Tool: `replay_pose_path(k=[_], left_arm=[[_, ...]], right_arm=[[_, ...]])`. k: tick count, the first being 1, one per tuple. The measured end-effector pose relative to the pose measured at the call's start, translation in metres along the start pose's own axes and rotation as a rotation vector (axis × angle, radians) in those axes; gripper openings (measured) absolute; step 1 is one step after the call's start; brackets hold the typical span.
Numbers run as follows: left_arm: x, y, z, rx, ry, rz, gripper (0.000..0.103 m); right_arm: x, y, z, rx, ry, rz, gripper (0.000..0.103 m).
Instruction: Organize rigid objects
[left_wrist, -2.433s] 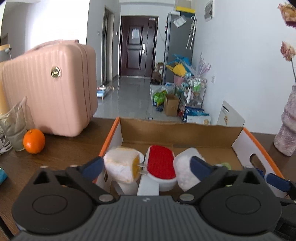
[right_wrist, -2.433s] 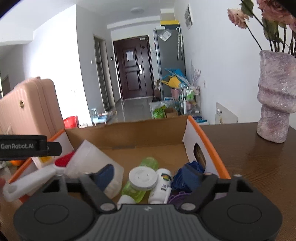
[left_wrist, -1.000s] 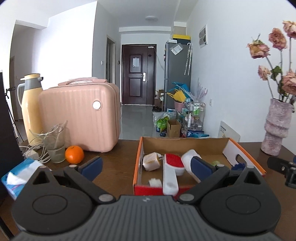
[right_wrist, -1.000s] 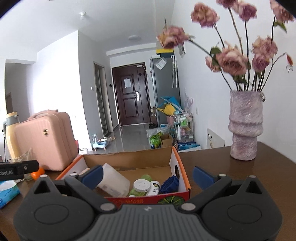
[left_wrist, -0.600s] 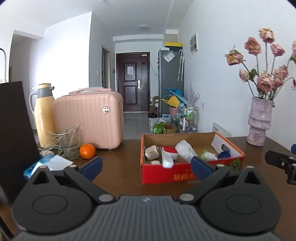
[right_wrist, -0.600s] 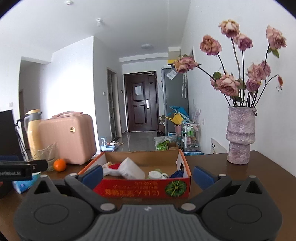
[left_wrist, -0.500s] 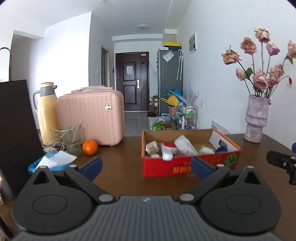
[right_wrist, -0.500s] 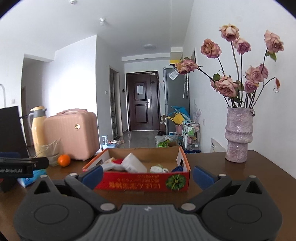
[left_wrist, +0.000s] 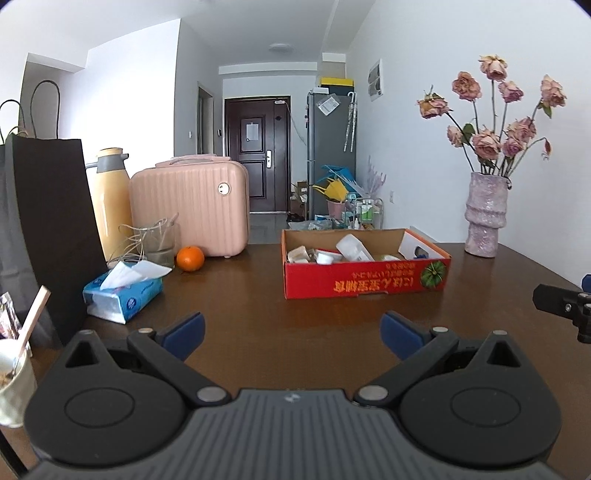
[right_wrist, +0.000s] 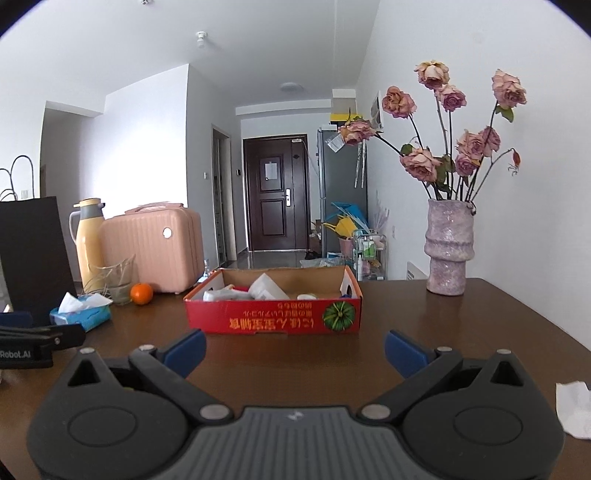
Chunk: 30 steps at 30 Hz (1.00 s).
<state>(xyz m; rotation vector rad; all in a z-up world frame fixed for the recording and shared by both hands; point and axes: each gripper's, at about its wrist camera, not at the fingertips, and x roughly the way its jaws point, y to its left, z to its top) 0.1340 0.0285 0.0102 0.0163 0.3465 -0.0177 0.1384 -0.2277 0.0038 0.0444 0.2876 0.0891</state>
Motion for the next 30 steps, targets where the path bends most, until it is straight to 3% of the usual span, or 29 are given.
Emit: replay_pose_path(k=[9, 30], left_arm=[[-0.019, -0.003, -0.013, 0.008, 0.017, -0.011, 0.103], [-0.028, -0.005, -0.012, 0.008, 0.005, -0.02, 0.103]], right_arm=[[-0.024, 0.007, -0.017, 0.003, 0.029, 0.016, 0.103], [-0.033, 0.011, -0.015, -0.006, 0.003, 0.025, 0.103]])
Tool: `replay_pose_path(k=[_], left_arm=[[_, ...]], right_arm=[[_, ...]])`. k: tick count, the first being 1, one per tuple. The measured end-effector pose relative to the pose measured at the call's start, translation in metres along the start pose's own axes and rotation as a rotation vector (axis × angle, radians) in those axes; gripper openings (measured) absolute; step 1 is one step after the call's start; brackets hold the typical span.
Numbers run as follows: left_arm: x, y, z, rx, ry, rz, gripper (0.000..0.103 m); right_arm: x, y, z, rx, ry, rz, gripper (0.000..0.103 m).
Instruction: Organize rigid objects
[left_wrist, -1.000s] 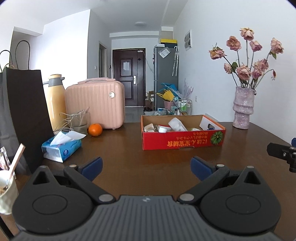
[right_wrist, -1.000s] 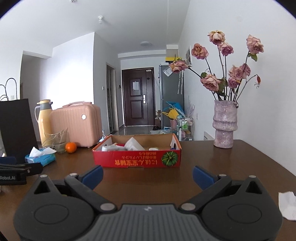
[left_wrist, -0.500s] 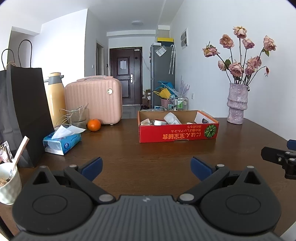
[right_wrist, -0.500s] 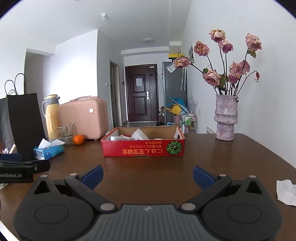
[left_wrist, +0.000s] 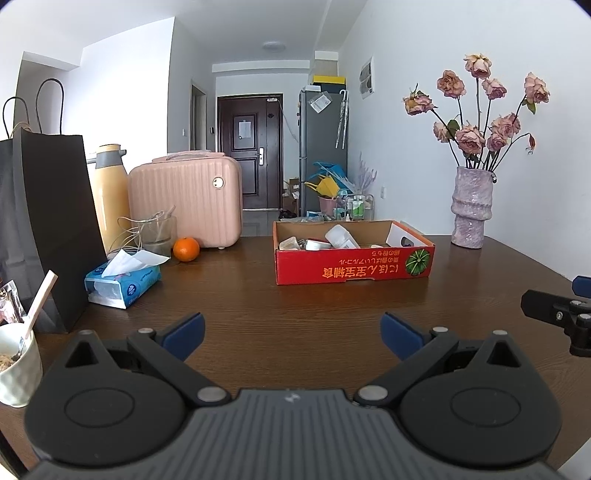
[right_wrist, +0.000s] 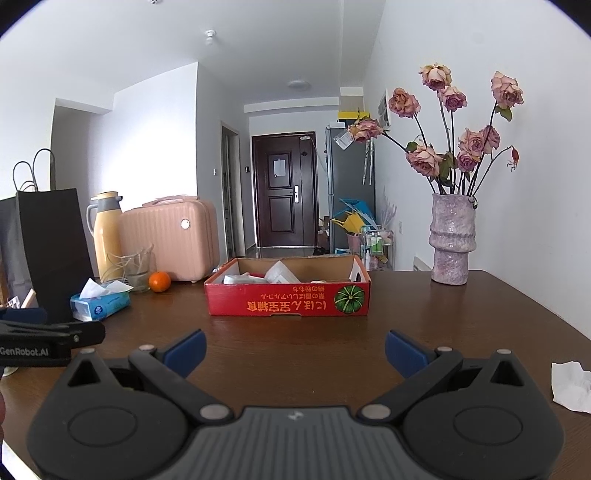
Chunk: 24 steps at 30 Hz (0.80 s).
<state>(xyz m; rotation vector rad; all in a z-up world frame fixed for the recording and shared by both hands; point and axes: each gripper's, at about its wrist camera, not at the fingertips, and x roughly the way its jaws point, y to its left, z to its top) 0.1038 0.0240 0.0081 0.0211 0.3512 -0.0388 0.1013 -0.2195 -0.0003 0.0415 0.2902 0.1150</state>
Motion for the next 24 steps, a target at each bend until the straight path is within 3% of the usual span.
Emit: replay_pose_path(k=[24], left_arm=[[-0.001, -0.0004, 0.0017, -0.001, -0.002, -0.007, 0.103]], right_arm=[[-0.0041, 0.0007, 0.0016, -0.006, -0.008, -0.004, 0.103]])
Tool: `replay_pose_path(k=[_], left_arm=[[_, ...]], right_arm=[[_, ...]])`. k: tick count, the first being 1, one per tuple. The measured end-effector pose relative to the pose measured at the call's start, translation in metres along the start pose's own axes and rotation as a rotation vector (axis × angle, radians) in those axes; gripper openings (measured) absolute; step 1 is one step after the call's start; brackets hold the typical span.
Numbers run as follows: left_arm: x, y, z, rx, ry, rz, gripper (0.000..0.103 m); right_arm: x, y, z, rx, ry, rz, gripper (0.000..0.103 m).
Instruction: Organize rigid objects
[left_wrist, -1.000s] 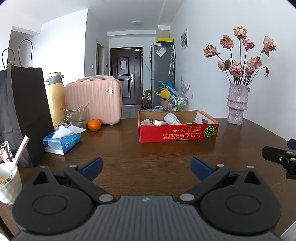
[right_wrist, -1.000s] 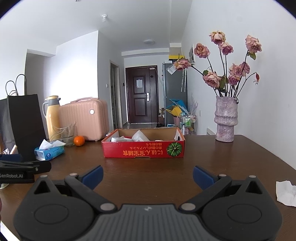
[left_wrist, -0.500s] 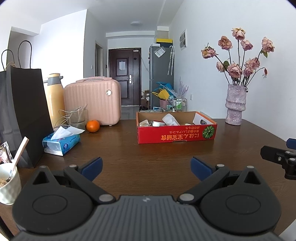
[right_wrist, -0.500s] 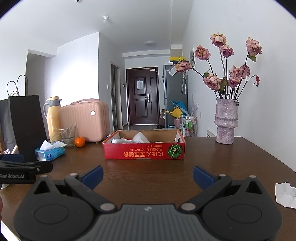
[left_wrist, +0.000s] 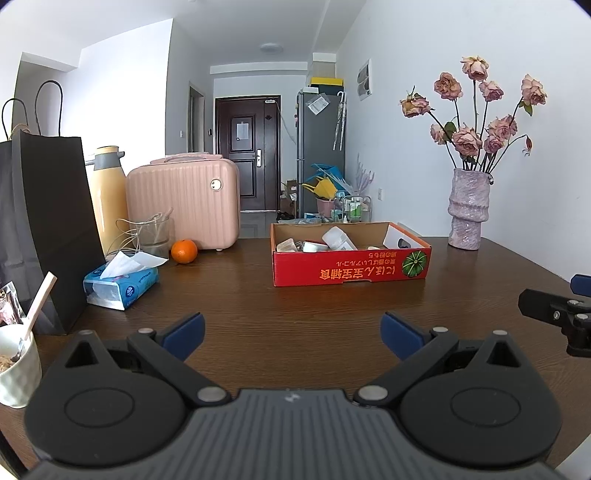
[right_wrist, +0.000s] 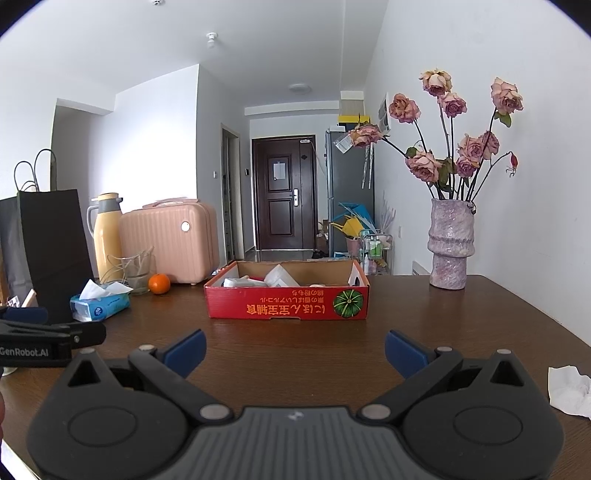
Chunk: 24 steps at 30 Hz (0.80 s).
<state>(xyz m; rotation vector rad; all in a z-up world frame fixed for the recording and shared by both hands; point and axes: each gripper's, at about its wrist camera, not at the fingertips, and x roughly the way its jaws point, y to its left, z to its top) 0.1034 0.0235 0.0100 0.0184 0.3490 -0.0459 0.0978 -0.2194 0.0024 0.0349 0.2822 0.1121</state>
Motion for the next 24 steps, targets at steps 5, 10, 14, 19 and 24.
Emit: replay_pose_path(k=[5, 10, 14, 19, 24], left_arm=[[-0.0003, -0.0012, 0.0, 0.0, 0.002, -0.001, 0.103], [-0.0002, -0.0019, 0.0, 0.0, 0.004, -0.001, 0.103], [0.0011, -0.0013, -0.0016, -0.006, 0.008, -0.013, 0.103], [0.0022, -0.0011, -0.0022, -0.005, 0.011, -0.019, 0.103], [0.0026, 0.0016, -0.0028, -0.016, 0.01, -0.025, 0.103]], right_arm=[[0.0002, 0.0001, -0.0002, 0.0, 0.0, -0.001, 0.103], [-0.0006, 0.0006, 0.0006, 0.0, 0.002, -0.003, 0.103], [-0.0001, 0.0007, 0.0006, 0.0, 0.005, -0.005, 0.103], [-0.0001, 0.0006, 0.0007, 0.0, 0.005, -0.005, 0.103], [0.0006, 0.0003, 0.0008, 0.0, 0.005, -0.006, 0.103]])
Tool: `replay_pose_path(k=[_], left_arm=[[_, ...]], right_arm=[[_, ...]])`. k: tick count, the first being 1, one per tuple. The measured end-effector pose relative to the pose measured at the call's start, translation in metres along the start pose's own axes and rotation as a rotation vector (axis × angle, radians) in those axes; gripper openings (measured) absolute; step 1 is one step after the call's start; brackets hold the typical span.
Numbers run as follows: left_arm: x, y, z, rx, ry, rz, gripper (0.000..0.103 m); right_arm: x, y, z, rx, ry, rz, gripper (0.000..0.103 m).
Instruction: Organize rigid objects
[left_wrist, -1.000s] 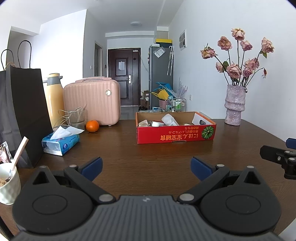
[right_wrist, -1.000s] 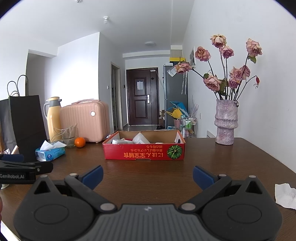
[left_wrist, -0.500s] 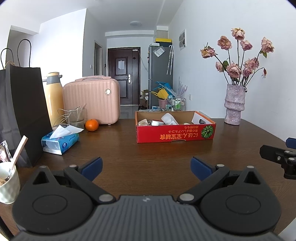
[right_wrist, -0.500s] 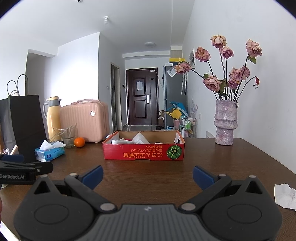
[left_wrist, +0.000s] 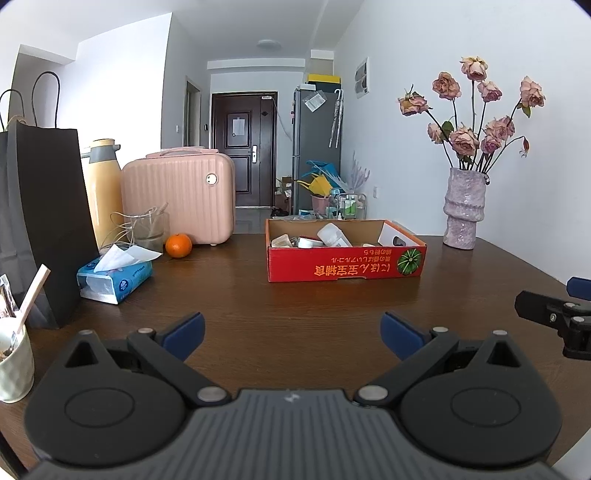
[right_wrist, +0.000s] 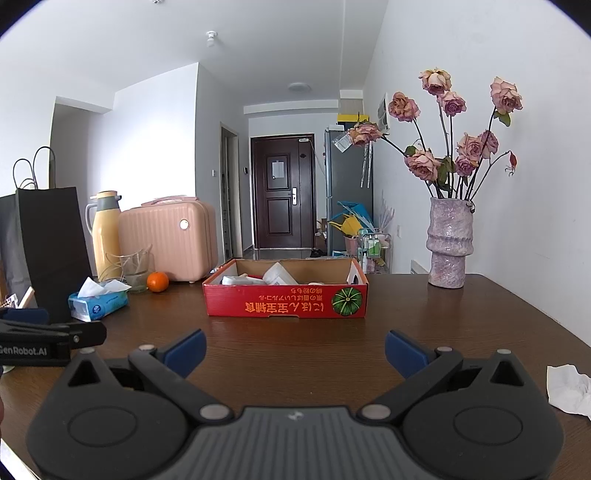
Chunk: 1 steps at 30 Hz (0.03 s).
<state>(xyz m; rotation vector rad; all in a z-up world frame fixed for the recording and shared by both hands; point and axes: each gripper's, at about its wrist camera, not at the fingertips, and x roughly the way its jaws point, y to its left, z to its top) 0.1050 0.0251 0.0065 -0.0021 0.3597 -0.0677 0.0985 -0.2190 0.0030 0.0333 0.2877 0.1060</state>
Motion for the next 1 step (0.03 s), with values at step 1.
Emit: replay_pose_path(k=[1], left_arm=[[0.0, 0.0001, -0.0002, 0.0, 0.001, -0.002, 0.103]], right_arm=[[0.0, 0.0002, -0.0004, 0.0, 0.0, 0.0, 0.103]])
